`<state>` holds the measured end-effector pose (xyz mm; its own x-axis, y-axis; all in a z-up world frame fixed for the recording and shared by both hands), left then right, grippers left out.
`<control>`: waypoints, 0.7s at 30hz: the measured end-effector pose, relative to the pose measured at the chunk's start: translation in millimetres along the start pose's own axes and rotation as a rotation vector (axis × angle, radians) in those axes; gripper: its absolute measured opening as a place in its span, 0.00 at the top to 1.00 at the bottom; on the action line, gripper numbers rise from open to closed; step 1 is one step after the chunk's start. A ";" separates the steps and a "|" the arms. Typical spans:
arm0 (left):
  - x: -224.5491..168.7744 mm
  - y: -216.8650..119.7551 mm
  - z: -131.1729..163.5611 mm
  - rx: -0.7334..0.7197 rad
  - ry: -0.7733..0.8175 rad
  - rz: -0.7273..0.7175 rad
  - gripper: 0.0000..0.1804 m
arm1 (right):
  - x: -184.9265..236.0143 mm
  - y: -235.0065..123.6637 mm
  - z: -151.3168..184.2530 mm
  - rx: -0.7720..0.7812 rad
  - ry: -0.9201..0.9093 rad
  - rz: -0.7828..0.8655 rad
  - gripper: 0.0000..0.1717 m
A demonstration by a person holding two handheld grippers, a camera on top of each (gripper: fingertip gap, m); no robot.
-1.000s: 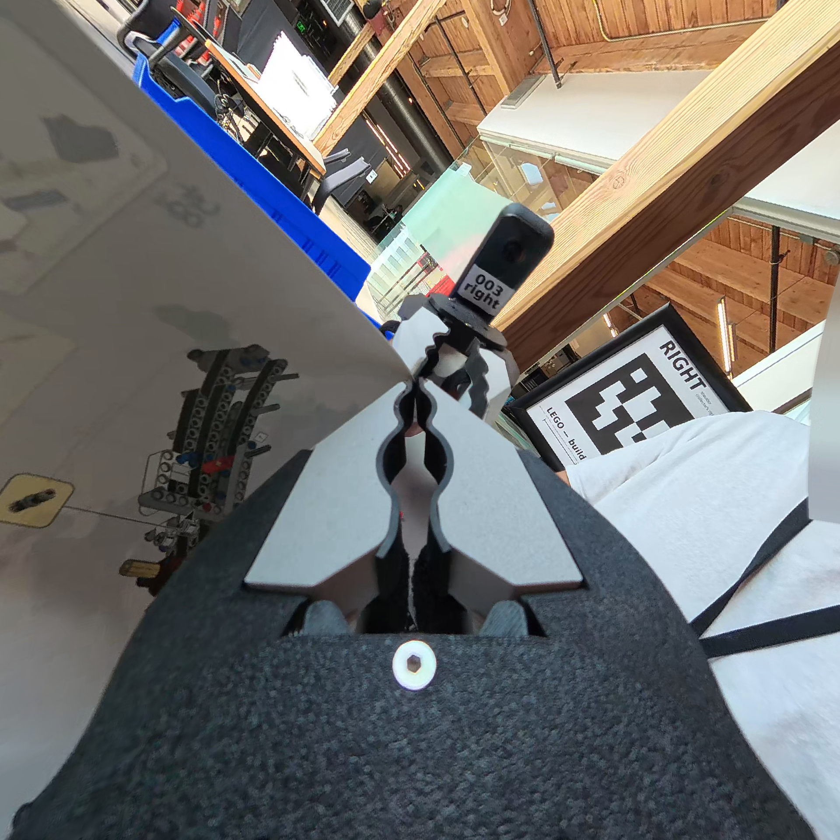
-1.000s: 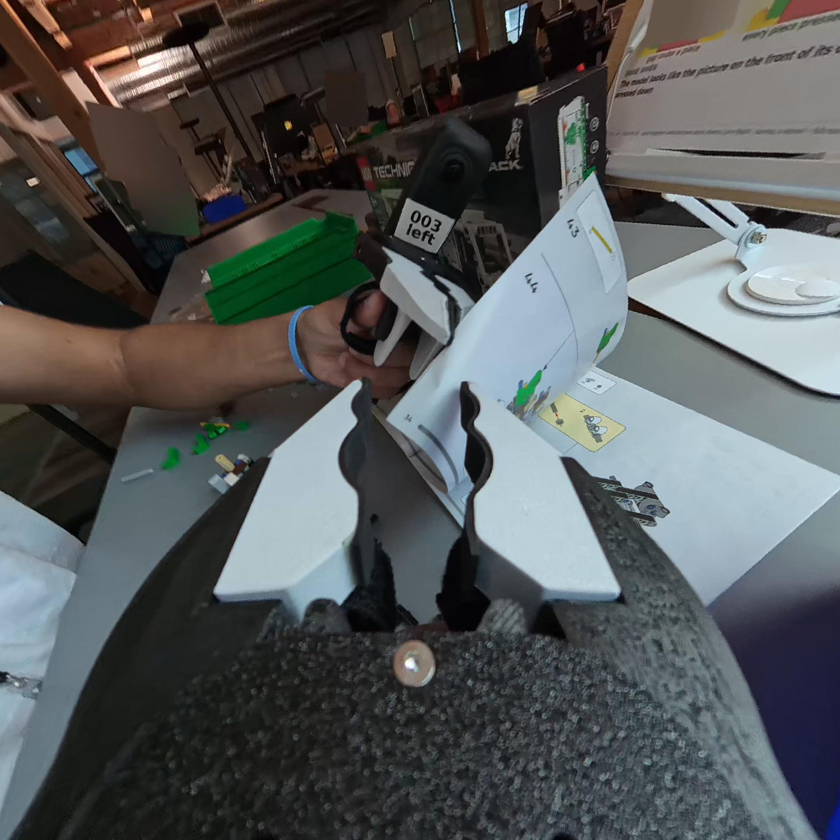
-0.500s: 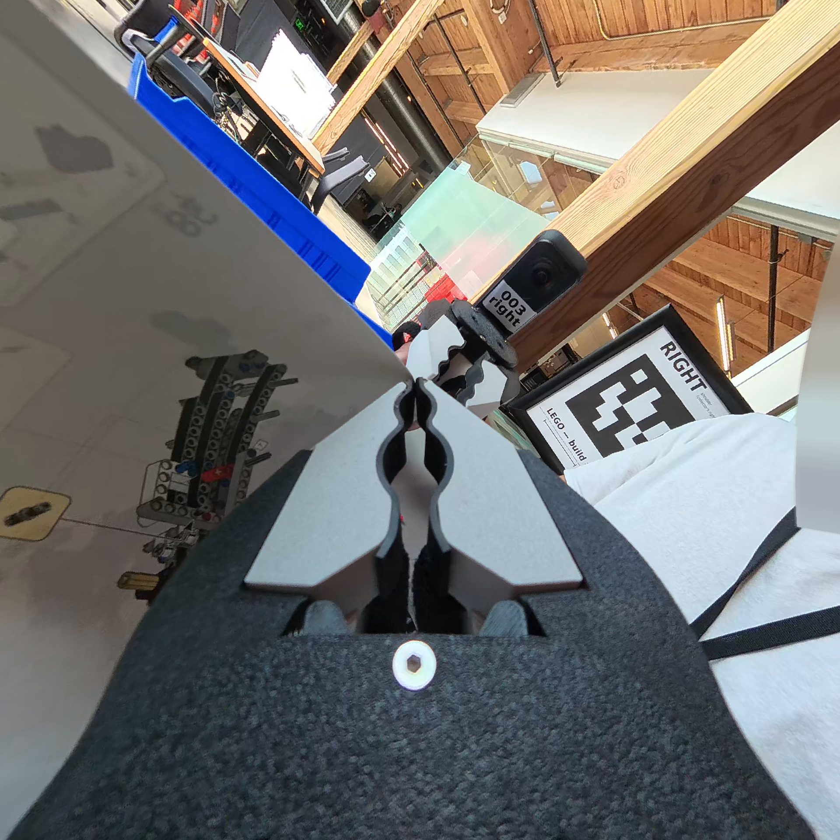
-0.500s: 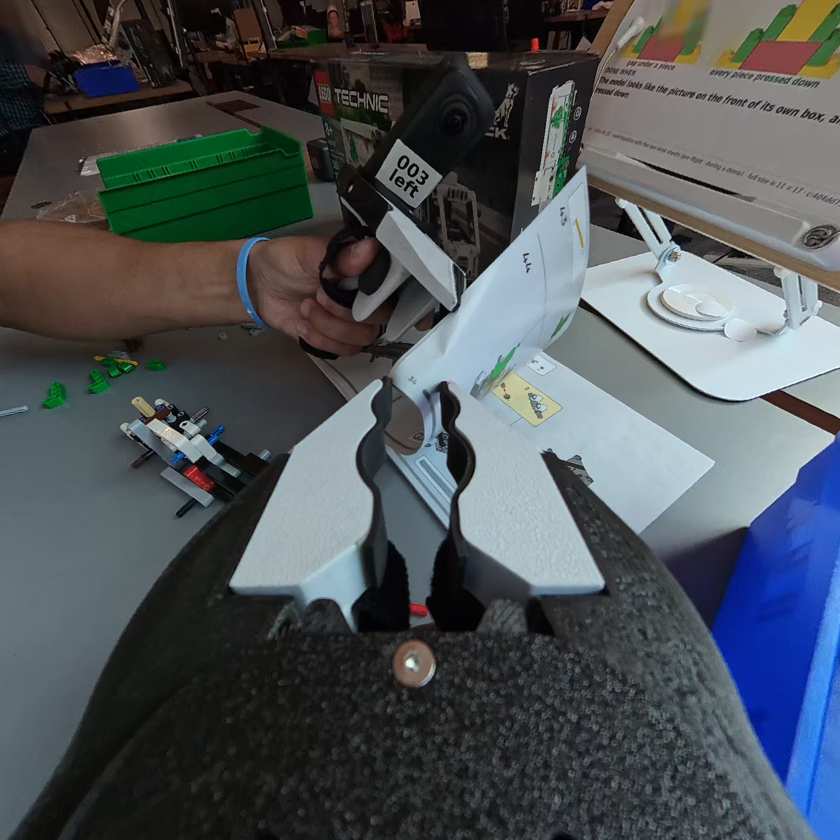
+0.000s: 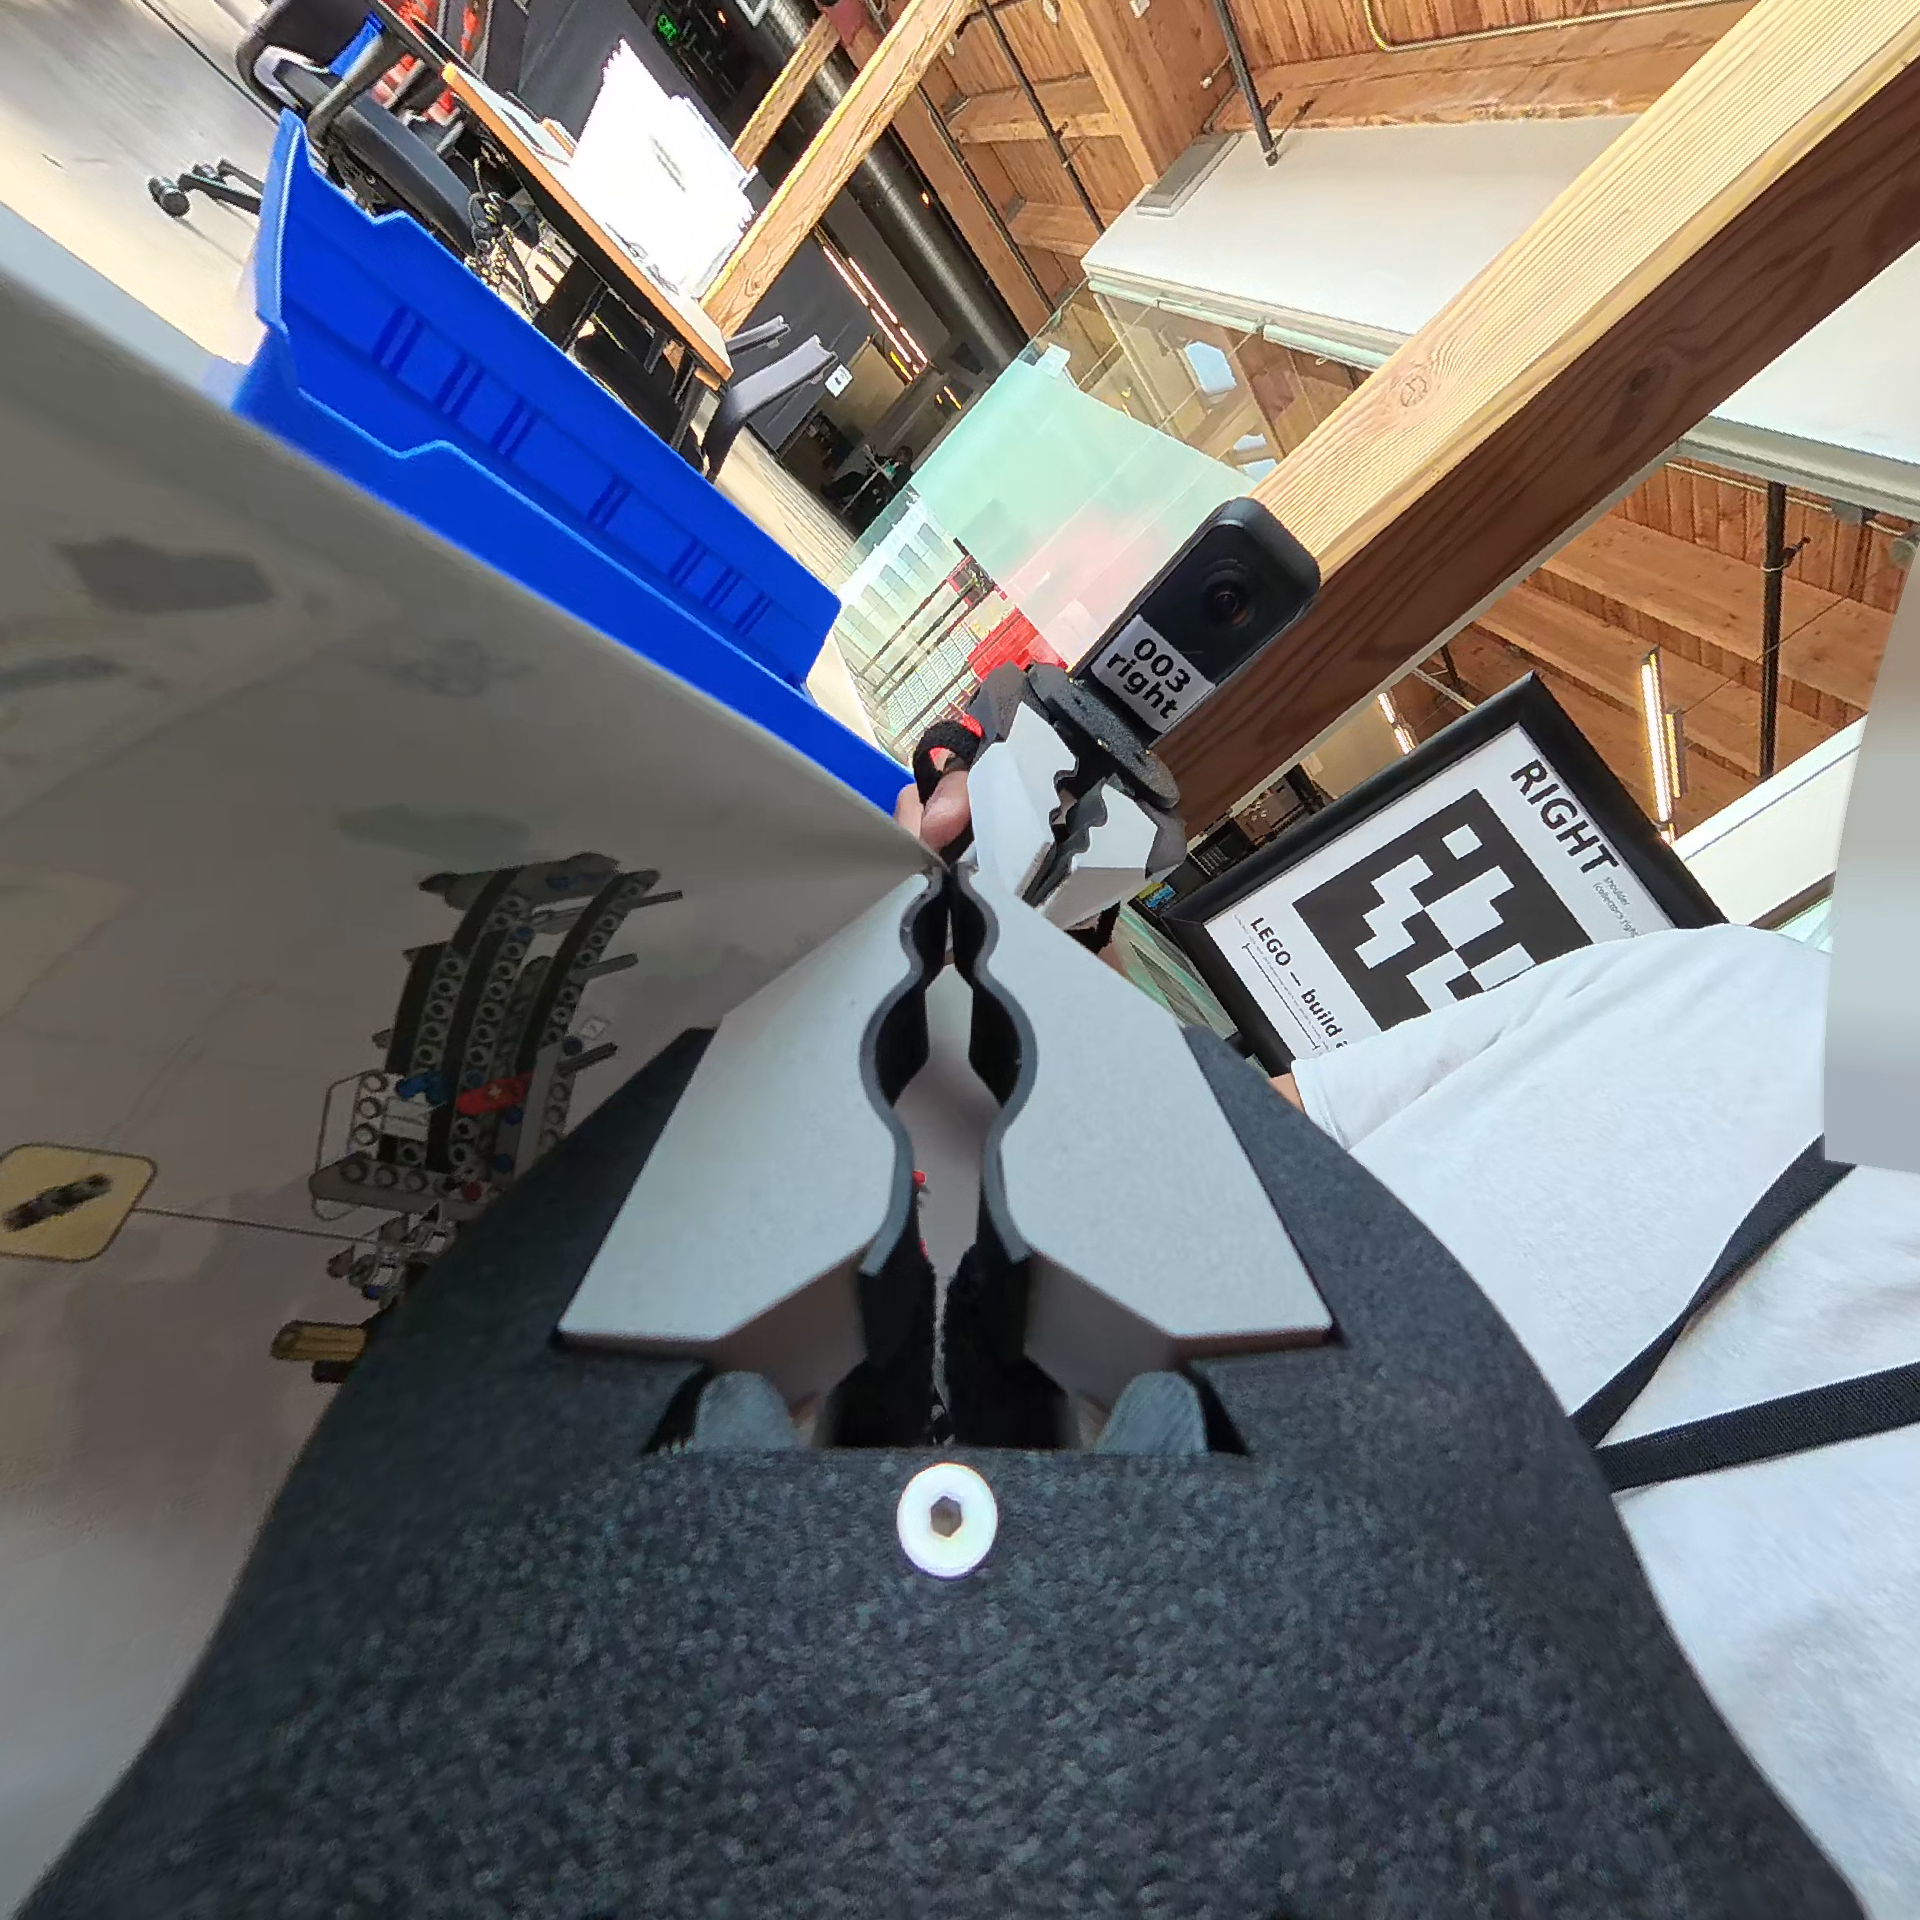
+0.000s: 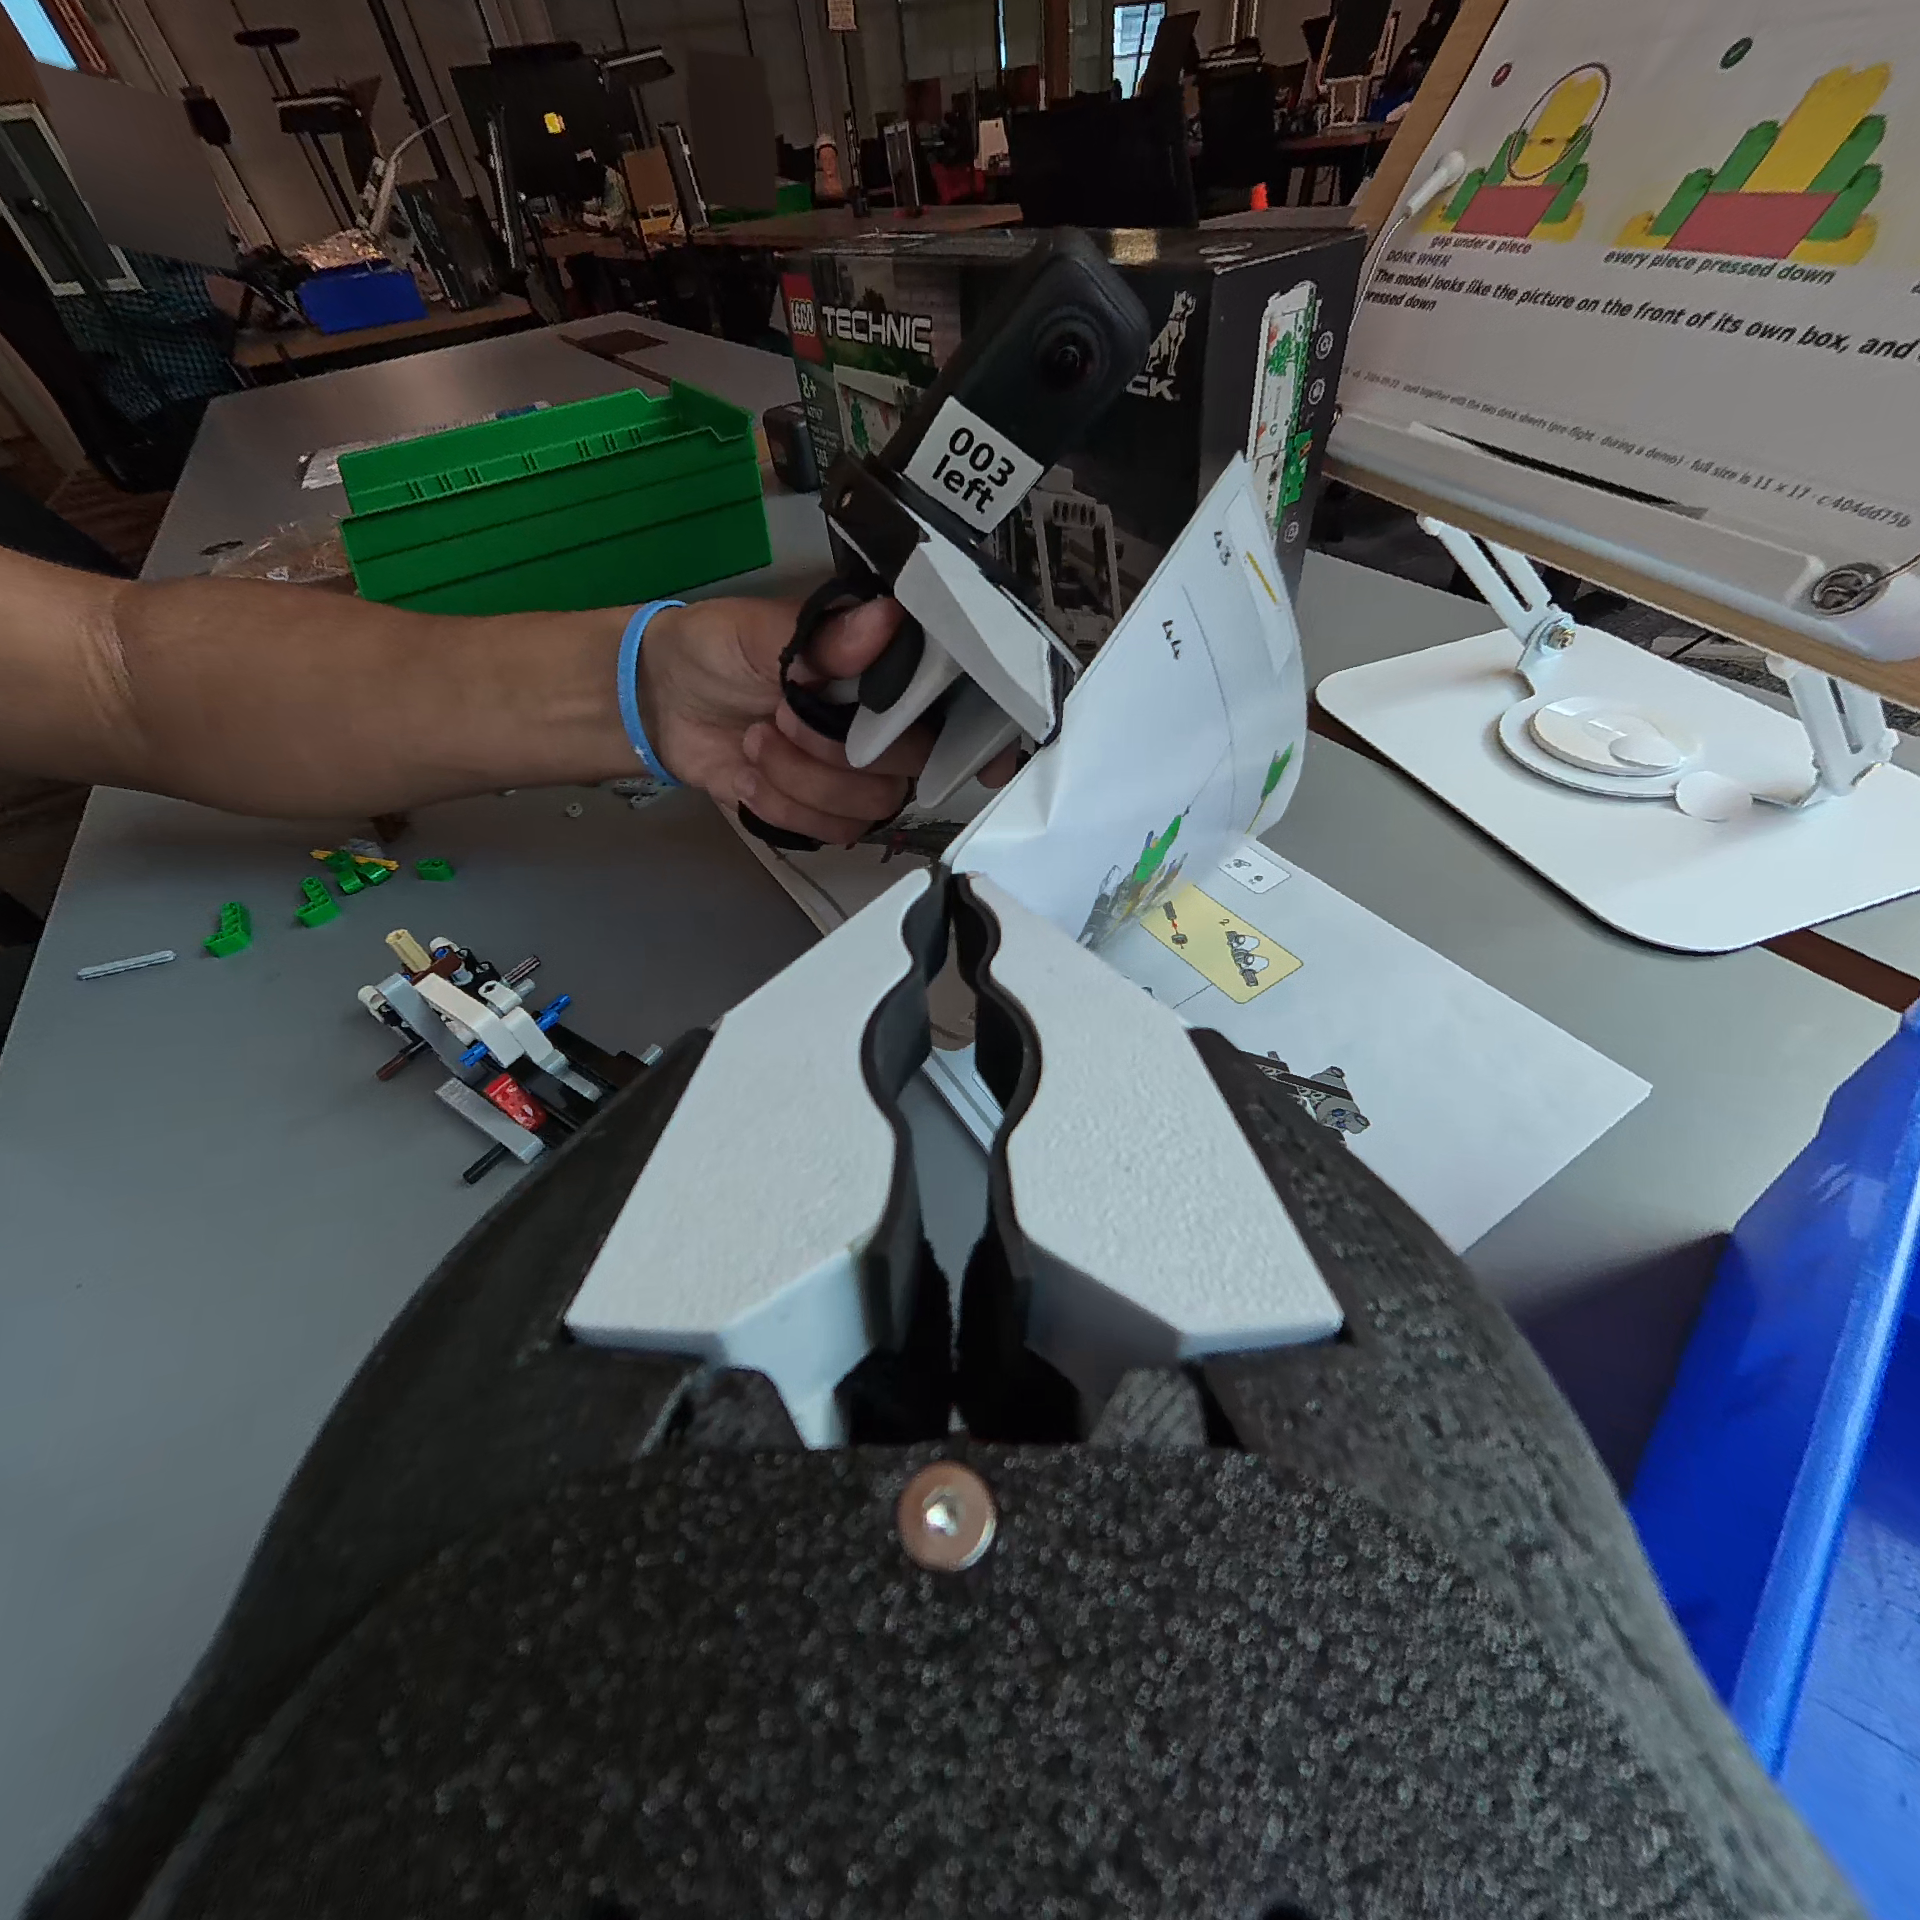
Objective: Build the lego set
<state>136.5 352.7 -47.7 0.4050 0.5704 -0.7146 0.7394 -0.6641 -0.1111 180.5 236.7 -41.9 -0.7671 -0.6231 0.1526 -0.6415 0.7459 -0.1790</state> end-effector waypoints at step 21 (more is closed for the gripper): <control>-0.2 -10.6 2.8 -0.009 -0.016 0.007 1.00 | -14.9 -8.1 -7.2 -0.063 0.062 0.142 1.00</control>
<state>127.1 358.3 -48.3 0.4014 0.5579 -0.7264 0.7415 -0.6635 -0.0999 197.2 241.6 -35.8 -0.8472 -0.4959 0.1906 -0.5237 0.8399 -0.1424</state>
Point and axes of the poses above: each gripper's, where its closed fingertips meet, y out along the fingers, z out of its underside, x = y × z across the jaws, the point moved 5 cm from there along -y, back along the fingers, and after that the axes turned 15 degrees about -z, right-handed, at the moved point
